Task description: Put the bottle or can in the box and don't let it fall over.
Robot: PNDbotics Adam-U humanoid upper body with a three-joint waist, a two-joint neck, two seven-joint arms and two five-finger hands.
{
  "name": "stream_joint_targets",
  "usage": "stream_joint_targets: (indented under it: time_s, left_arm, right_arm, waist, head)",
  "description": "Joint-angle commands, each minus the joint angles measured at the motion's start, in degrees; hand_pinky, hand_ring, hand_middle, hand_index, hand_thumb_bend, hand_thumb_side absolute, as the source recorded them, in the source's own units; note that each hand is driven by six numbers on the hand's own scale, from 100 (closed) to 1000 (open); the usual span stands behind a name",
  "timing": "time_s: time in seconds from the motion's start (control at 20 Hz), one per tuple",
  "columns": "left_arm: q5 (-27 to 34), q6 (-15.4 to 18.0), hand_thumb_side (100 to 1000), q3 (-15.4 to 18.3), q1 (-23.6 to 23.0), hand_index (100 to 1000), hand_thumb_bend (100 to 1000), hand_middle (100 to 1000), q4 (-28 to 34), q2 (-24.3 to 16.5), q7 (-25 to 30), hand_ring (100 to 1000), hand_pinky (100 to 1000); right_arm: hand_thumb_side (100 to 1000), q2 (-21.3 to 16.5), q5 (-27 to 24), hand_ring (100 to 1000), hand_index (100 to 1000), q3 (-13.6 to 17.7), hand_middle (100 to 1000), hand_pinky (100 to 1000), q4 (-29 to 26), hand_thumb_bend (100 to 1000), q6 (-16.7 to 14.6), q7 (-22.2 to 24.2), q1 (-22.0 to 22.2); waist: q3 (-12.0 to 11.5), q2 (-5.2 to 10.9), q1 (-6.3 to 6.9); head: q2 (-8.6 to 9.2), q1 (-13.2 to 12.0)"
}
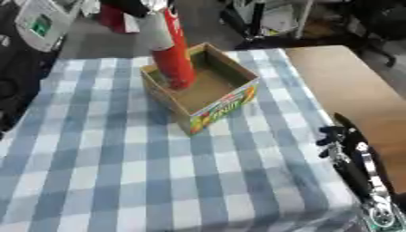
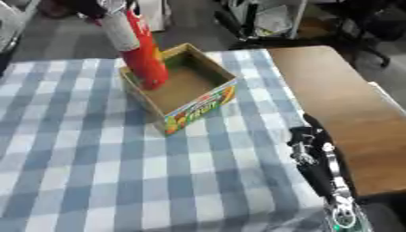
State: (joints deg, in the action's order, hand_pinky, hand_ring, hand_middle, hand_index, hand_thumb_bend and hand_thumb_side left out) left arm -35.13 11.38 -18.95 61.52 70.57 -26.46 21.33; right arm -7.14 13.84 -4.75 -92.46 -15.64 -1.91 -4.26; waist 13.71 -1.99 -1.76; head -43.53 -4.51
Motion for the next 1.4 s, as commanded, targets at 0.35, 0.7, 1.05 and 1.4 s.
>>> stream_joint_targets:
  time_s: [0.35,0.7,1.05,1.4]
  left_arm:
    - [-7.5,2.4,513,-0.3,-0.5,804,100,523,-4.9,1.7,-3.1,409,297]
    - [-12.0,2.3,850,-0.1,-0.7,945,636,820,-5.5,0.6,-2.0,806,802]
    - [-14.8,1.8,1000,1.5,-0.8,993,776,926,-4.4,-1.4,-2.9,927,926]
    - [-5.7,-0.1,975,3.4,-4.2,973,605,864,1.9,-7.1,-2.3,857,860]
  right_arm:
    - [725,0.2,-0.8,604,949,-0.6,687,465,-0.8,100,-0.2,1.0,-1.7]
    - [724,0.1,-0.8,604,949,-0.6,687,465,-0.8,100,-0.1,0.9,-1.6]
    - [725,0.1,-0.6,604,949,-0.4,686,465,-0.8,100,0.0,0.7,-1.5]
    - [727,0.0,-0.4,604,948,0.2,686,464,-0.9,100,0.2,0.1,-1.4]
  waist:
    - [1.3,-0.13,-0.09]
    - [0.9,-0.01,-0.13]
    - [0.5,0.08,-0.13]
    - [-0.7,-0.02,-0.15]
  head:
    - [0.92,-0.4]
    - [1.01,-0.2]
    - [1.03,0.3]
    - [1.17,1.5]
